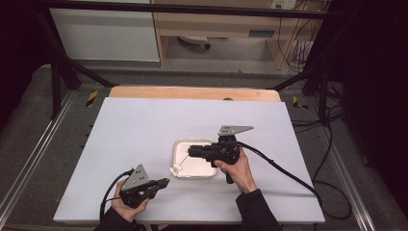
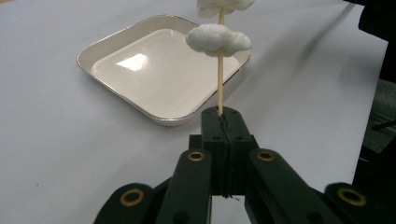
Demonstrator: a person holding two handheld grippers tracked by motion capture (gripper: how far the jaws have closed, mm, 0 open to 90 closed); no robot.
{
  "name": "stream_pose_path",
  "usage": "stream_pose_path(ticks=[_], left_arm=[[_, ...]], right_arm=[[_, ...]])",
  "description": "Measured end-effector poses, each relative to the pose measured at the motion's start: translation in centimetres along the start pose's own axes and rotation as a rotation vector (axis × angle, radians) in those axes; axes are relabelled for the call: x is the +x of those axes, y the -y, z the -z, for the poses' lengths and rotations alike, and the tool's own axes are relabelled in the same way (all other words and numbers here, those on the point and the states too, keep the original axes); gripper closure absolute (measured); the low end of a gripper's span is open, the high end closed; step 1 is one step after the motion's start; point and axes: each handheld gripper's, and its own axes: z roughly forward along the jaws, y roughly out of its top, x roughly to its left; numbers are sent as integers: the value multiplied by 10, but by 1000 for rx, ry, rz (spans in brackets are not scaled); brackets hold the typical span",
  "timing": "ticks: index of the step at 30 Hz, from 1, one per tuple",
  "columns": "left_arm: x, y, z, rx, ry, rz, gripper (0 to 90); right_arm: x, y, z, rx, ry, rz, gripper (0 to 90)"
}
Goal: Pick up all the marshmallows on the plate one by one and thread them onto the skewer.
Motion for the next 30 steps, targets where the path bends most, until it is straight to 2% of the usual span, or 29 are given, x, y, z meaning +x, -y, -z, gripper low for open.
stream_pose_path(ticks=[6,11,17,25,30], left_arm=[[1,1,0,-11,15,31,891],[-1,1,-3,-9,26,38,891],[-3,1,-5,-16,42,66,891],[-5,1,-6,-28,34,80,891],[-6,0,-4,-49,30,95,892]], right_arm=[[1,4,-4,-5,-2,0,804],[3,7,-8,-36,-8,-6,814],[5,9,-13,-55,-7,-7,822],[8,12,-15,-85,-29,-9,826],[9,13,-16,-91,-20,-1,827]])
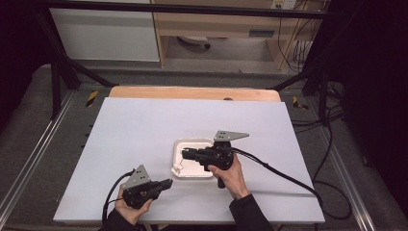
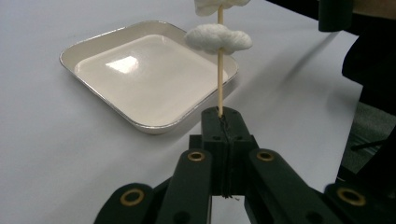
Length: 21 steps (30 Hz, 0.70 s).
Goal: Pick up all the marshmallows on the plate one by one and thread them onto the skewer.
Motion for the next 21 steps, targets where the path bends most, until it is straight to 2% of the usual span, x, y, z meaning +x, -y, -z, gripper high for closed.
stream_pose_path(ticks=[21], left_arm=[[1,-2,1,-10,-24,-9,892]], right_arm=[[2,8,-4,4,-9,4,829]])
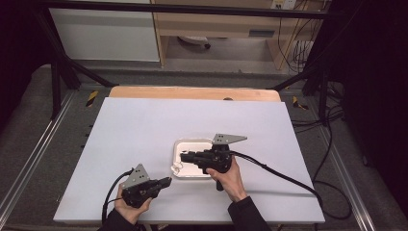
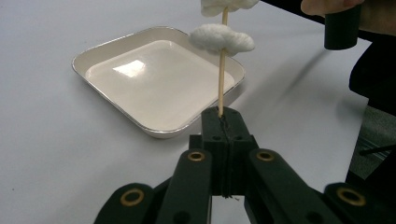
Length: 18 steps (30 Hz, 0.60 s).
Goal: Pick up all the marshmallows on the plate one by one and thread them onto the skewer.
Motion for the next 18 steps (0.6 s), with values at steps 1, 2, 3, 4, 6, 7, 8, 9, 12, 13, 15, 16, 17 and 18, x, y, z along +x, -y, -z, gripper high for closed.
stream_pose_path(ticks=[1,2,3,4,6,7,8,9,12,13,15,16,17,18], left_arm=[[0,0,0,-2,-3,-1,892],[0,0,0,-3,-3,1,892],[0,0,0,-4,-4,1,892],[0,0,0,-7,-5,1,892],[-1,-1,-1,-8,-4,-1,892],[-1,-1,0,-10,-3,0,892],[-1,-1,0,-11,-4,-2,892],[-1,-1,-1,-11,-5,-1,892],[-1,-2,-1,-14,-5,-3,892],[-1,-2,-1,-14,-6,-7,892],[-1,-2,-1,-15,-7,-9,892],[-1,-1,-1,-16,-8,-9,892],[-1,-2,-1,-16,-7,-10,892],[-1,-2,-2,-17,-8,-12,892]], right_arm=[[0,0,0,-1,0,0,829],[0,1,0,0,0,-3,829],[0,1,0,-2,-1,-1,829],[0,1,-1,-3,-3,0,829],[1,2,-1,-4,-3,-2,829],[1,2,-1,-5,-4,-2,829],[1,3,-1,-7,-6,-2,829],[1,3,-1,-6,-9,-7,829],[0,5,-3,-6,-13,-8,829],[0,6,-4,-7,-12,-9,829],[0,6,-4,-3,-13,-11,829],[0,7,-4,-2,-12,-11,828],[0,7,-4,-1,-12,-12,828],[0,7,-4,-1,-11,-10,827]])
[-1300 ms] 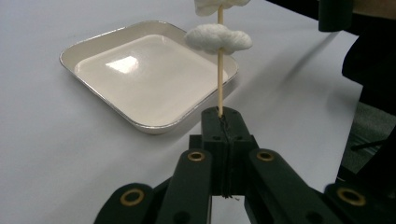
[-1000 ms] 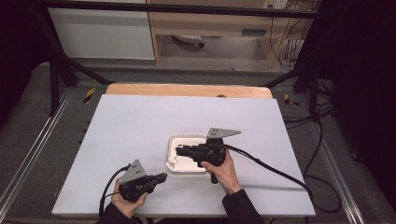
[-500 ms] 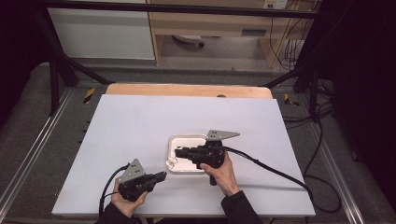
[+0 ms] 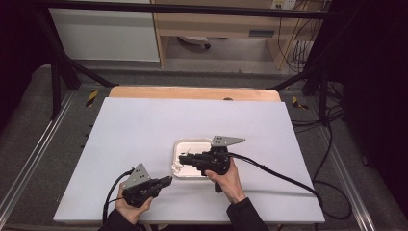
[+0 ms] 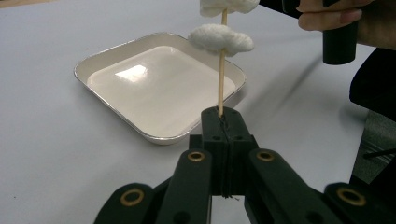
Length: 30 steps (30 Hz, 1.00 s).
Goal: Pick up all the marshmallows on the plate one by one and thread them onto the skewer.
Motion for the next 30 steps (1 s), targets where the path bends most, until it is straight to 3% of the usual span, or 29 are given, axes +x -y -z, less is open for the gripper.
stream_pose_path(ticks=[10,21,26,30], left_arm=[[0,0,1,-23,9,-6,890],[3,1,2,-27,-6,-6,891],[5,1,3,-28,-15,-1,890],[7,1,5,-25,-24,1,890]], right_arm=[[1,-4,4,8,29,18,771],[4,-16,19,-10,112,59,479],[1,-14,27,30,183,92,271],[-4,-7,35,72,235,110,159]])
